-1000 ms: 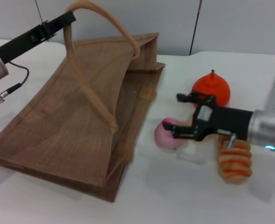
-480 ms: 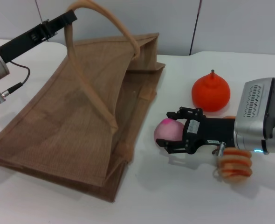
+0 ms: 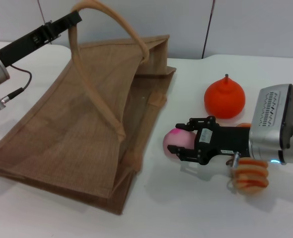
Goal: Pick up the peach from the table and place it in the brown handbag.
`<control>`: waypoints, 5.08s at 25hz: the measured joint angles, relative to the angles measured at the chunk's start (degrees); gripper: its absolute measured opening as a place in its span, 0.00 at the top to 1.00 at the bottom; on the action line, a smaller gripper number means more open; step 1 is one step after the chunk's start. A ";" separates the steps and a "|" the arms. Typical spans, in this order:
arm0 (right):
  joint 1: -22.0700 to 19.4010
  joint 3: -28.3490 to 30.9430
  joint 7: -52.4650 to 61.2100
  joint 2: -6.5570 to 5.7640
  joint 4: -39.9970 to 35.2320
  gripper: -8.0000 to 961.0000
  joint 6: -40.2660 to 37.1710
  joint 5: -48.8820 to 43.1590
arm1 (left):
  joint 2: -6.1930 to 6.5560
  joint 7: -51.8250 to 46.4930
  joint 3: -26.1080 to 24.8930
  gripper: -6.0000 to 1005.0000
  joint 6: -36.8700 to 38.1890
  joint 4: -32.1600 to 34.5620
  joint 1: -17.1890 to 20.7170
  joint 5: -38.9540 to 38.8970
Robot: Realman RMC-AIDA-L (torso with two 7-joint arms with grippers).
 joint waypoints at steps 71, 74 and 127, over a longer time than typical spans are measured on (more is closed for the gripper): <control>-7.20 19.92 -22.42 -0.45 13.26 0.21 -1.70 0.80 | 0.97 -3.28 -4.22 0.87 -14.75 -0.10 0.77 -3.35; -9.15 22.75 -21.93 -0.43 7.63 0.16 6.72 0.80 | 1.01 -3.02 -4.06 0.87 -11.90 -0.79 0.80 -3.11; -16.71 79.25 -21.81 0.70 -10.25 0.13 12.89 0.72 | -3.77 69.03 -16.17 0.34 7.58 -26.29 0.62 -26.15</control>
